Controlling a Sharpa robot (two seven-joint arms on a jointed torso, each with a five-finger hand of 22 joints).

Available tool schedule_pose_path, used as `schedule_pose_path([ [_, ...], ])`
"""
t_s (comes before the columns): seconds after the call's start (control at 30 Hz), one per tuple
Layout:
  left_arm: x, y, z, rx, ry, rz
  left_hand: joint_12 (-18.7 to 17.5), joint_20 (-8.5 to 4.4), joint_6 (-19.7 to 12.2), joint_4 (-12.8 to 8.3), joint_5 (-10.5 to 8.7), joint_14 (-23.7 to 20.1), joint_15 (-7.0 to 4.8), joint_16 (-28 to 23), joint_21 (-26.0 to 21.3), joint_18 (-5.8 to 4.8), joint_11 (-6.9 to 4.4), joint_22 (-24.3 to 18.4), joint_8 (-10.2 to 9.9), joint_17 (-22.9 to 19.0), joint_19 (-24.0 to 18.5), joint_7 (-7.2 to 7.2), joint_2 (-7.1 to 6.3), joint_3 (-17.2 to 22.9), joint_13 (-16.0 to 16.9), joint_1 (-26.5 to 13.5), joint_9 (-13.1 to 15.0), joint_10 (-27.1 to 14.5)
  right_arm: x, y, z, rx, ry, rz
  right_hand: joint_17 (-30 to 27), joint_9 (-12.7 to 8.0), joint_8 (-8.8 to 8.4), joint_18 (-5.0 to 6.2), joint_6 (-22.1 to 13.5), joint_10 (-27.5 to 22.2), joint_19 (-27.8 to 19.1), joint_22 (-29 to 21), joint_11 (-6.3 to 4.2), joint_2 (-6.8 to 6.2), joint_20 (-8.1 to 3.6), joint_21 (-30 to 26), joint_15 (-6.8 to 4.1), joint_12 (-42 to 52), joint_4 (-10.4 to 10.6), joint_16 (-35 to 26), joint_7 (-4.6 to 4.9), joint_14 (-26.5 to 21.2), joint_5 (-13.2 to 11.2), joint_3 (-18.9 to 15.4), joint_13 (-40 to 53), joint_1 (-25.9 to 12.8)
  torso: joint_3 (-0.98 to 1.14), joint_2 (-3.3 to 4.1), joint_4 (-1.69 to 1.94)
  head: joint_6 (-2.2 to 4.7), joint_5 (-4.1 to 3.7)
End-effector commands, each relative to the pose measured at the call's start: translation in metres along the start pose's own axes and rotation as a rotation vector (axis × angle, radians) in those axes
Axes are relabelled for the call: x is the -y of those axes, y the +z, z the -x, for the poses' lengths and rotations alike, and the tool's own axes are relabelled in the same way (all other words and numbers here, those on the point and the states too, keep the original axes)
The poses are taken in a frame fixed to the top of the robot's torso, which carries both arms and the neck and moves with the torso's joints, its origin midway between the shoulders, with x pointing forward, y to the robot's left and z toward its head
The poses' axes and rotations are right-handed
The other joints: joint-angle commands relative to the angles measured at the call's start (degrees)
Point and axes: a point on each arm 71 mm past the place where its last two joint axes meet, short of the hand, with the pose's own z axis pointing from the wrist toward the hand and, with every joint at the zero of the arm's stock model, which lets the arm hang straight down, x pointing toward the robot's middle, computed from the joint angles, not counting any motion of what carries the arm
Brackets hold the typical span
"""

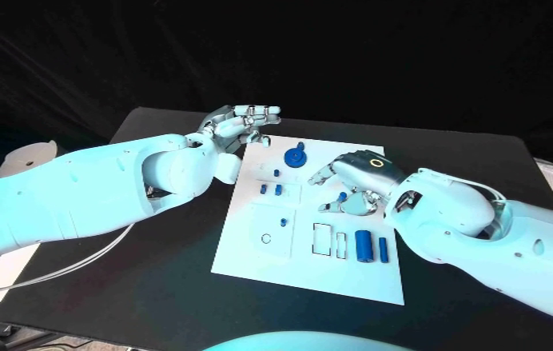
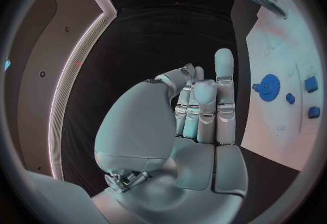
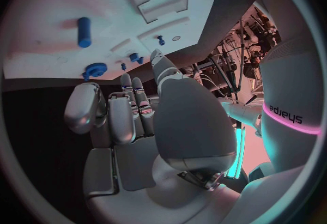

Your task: Assemble the parts on the task board

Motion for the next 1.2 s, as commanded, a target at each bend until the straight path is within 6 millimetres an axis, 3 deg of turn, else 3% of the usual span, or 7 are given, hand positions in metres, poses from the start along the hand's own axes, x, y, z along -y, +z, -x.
schedule_pose_path([
  [0.03, 0.001, 0.000, -0.003, -0.025, -0.004, -0.003, 0.18, 0.04, -0.11, -0.15, -0.12, -0.44, 0.08, -0.36, -0.31, 0.58, 0.06, -0.06, 0.37, -0.09, -0.27, 0.08, 0.22, -0.06, 0.09, -0.01, 0.00, -0.46, 0.016, -0.007, 0.009, -0.031, 0.001, -0.081, -0.28, 0.04, -0.08, 0.61, 0.15, -0.60, -0.04, -0.19, -0.01, -0.31, -0.05, -0.43, 0.06, 0.43, 0.92, -0.48, -0.57, 1.68, -0.42, -1.18, -0.02, 0.89, -0.04, -0.03, -0.04, 0.47, -0.91],
  [0.13, 0.000, 0.000, -0.003, -0.026, -0.004, -0.002, 0.18, 0.04, -0.11, -0.15, -0.12, -0.44, 0.08, -0.36, -0.31, 0.58, 0.06, -0.06, 0.37, -0.09, -0.27, 0.08, 0.22, -0.06, 0.09, -0.01, 0.00, -0.46, 0.032, -0.016, 0.017, -0.046, -0.022, -0.134, -0.47, 0.09, -0.01, 0.63, 0.53, -0.51, -0.02, -0.29, -0.09, -0.37, -0.07, -0.54, 0.04, 0.83, 1.90, -0.58, -0.79, 1.64, -0.53, -1.74, 0.00, 1.42, -0.05, -0.03, -0.09, 0.63, -1.18],
  [0.33, 0.000, 0.001, -0.003, -0.028, -0.005, -0.001, 0.18, 0.04, -0.11, -0.15, -0.12, -0.44, 0.08, -0.36, -0.31, 0.58, 0.06, -0.06, 0.37, -0.09, -0.27, 0.08, 0.22, -0.06, 0.09, -0.01, 0.00, -0.46, 0.047, -0.023, 0.020, -0.073, -0.041, -0.183, -0.66, 0.10, -0.02, 0.66, 0.67, -0.40, -0.05, -0.44, -0.13, -0.24, -0.10, -0.67, 0.00, 1.06, 2.31, -0.69, -0.87, 1.60, -0.55, -1.82, 0.00, 1.91, 0.13, 0.09, -0.11, 0.81, -1.55],
  [0.57, -0.001, 0.003, -0.005, -0.030, -0.005, -0.004, 0.18, 0.04, -0.11, -0.15, -0.12, -0.44, 0.08, -0.36, -0.31, 0.58, 0.06, -0.06, 0.37, -0.09, -0.27, 0.08, 0.22, -0.06, 0.09, -0.01, 0.00, -0.46, 0.047, -0.020, 0.015, -0.114, -0.044, -0.186, -0.54, 0.06, -0.08, 0.62, 0.76, 0.06, 0.10, -0.35, -0.30, 0.30, -0.13, -0.64, -0.12, 1.65, 2.88, -0.55, -0.88, 1.69, -0.61, -1.68, 0.03, 3.08, 0.02, 0.06, 0.19, 1.03, -2.00],
  [0.8, -0.001, 0.003, -0.005, -0.027, -0.003, -0.005, 0.31, 0.06, -0.14, -0.20, -0.12, -0.47, 0.10, -0.33, -0.33, 0.58, 0.06, -0.07, 0.43, -0.10, -0.30, 0.07, 0.26, -0.15, 0.10, -0.10, 0.00, -0.53, 0.045, -0.015, 0.005, -0.156, -0.041, -0.176, -0.45, 0.07, -0.04, 0.59, 1.16, 1.69, 0.37, -0.21, -0.76, 1.18, -0.43, -0.55, -0.47, 2.76, 2.98, -0.43, -0.78, 1.88, -0.62, -1.35, 0.09, 4.02, 0.02, 0.11, 0.10, 0.88, -1.84],
  [1.2, -0.001, 0.003, -0.005, -0.027, -0.003, -0.004, 0.31, 0.06, -0.14, -0.20, -0.12, -0.47, 0.10, -0.33, -0.33, 0.58, 0.06, -0.07, 0.43, -0.10, -0.30, 0.07, 0.26, -0.15, 0.10, -0.10, 0.00, -0.53, 0.045, -0.007, -0.007, -0.197, -0.036, -0.166, -0.67, 0.28, 0.29, 0.32, 4.23, 6.19, 1.41, 0.97, -2.28, 3.43, -1.49, 0.31, -1.81, 3.11, 2.54, -0.58, 0.53, 2.10, -1.08, 1.09, -0.17, 5.80, 0.03, 0.11, 0.10, 0.63, -1.65],
])
